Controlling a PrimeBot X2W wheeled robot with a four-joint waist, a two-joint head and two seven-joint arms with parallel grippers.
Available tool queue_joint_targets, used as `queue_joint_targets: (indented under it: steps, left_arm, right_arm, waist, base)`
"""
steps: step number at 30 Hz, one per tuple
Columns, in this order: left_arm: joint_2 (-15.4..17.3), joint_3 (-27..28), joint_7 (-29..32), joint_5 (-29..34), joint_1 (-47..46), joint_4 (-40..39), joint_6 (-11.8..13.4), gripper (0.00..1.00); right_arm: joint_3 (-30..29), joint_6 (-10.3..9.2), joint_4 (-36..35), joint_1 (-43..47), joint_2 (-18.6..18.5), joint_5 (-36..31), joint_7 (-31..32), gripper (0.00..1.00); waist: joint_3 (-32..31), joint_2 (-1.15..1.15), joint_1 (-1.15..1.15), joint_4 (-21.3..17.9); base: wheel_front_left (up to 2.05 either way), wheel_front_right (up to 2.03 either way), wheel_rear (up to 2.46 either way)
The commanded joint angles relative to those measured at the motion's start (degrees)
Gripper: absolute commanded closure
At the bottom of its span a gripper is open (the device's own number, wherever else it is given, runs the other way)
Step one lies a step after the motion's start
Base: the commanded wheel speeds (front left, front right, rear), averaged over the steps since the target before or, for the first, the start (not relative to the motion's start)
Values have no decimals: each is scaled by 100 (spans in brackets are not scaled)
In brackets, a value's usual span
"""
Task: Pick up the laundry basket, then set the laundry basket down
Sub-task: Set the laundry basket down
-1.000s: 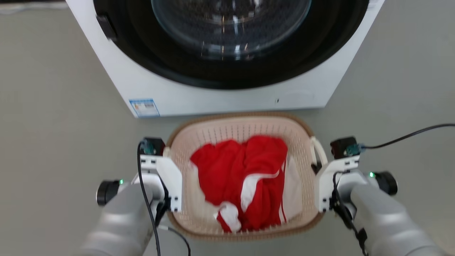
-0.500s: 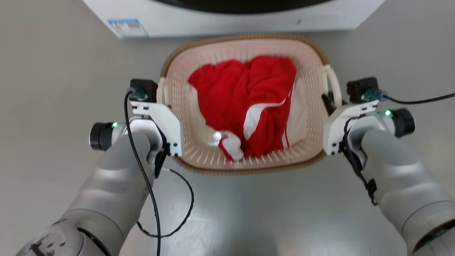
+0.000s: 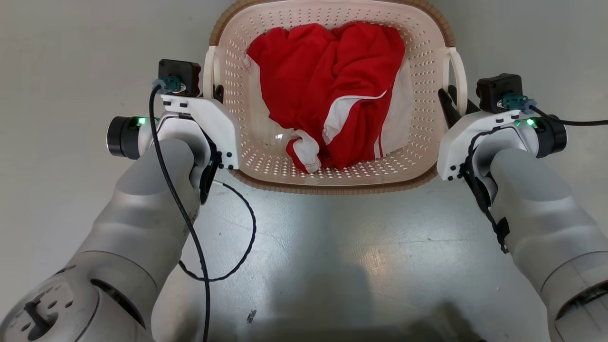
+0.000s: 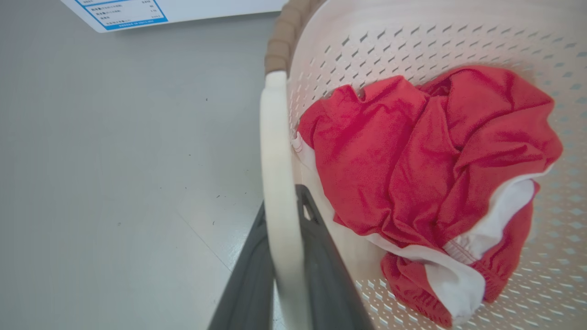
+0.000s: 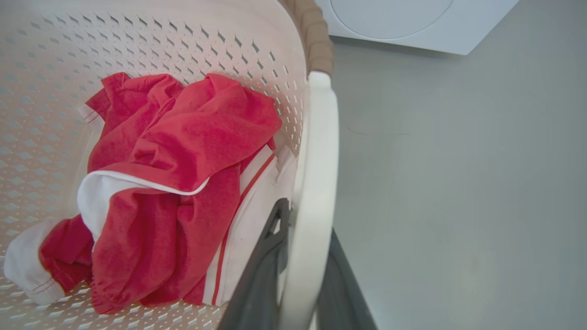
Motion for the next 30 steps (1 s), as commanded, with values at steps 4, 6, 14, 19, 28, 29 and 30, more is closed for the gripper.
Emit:
queue_joint_targets:
  steps: [4,6,14,19,28,29,30]
  left_arm:
    - [119,70,-126,56,-211,-34,-61,100]
    - [118,65,-134,57,-227,-27,-71,100]
    - [99,67,-183,46,-316,-6,-82,100]
    - [86,62,-198,38,-341,3,-104,100]
    - [61,42,-177,19,-335,15,-100,100]
    - [58,39,-171,16,-331,16,-99,100]
    - [56,37,-164,12,-327,17,-99,100]
  right_arm:
    - [-67,51,-69,122,162,-251,-123,100]
    - [-159,51,-69,105,158,-321,-139,100]
    - [-496,51,-69,66,164,-618,-182,100]
    - [-694,51,-68,52,182,-806,-194,100]
    - [-1029,51,-68,70,212,-1125,-205,100]
    - [-1065,51,-68,73,214,-1160,-205,100]
    - [-1102,51,-68,76,216,-1194,-205,100]
  waist:
    - [135,0,0,-22]
    - [162,0,0,-17]
    - [208,0,0,3]
    - [248,0,0,-3]
    - [272,0,0,-1]
    - [272,0,0,0]
    - [274,0,0,2]
  base:
    - [0,0,0]
    - [0,0,0]
    - [0,0,0]
    - [0,0,0]
    - [0,0,0]
    - [0,0,0]
    - [0,0,0]
